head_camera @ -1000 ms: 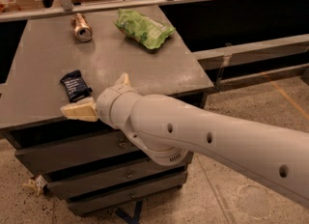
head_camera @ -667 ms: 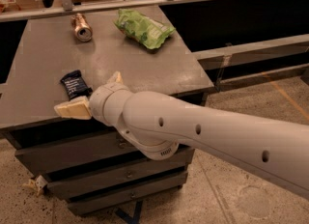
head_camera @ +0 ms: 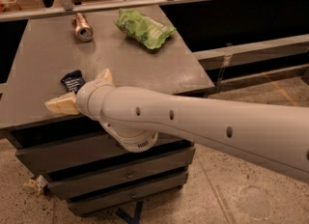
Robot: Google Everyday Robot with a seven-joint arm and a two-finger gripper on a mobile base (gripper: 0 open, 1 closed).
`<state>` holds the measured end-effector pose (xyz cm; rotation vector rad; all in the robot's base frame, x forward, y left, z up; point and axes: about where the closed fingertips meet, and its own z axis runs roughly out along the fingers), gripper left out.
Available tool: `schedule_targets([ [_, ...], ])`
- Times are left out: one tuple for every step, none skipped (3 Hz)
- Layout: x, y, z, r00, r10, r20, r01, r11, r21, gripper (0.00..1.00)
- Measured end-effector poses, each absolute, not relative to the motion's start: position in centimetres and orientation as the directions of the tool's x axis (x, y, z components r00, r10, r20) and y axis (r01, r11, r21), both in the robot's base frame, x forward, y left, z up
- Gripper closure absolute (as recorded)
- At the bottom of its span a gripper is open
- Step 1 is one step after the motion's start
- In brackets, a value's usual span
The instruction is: Move rxbar blueberry near green rice chip bag
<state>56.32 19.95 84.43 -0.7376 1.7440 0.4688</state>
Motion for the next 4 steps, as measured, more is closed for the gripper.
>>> schedule_targets([
  [57.5,21.4,84.1,-0.179,-0.237,-0.955,-0.682,0.729,-0.053,0.0],
  [58.2,22.0,83.4,-0.194,-0.24,-0.951,-0.676,0.736,-0.048,0.0],
  [58.4,22.0,82.8,-0.214,-0.243,-0.946,-0.666,0.745,-0.041,0.0],
  [58.5,22.0,82.6,-0.221,-0.239,-0.946,-0.66,0.75,-0.035,0.18],
])
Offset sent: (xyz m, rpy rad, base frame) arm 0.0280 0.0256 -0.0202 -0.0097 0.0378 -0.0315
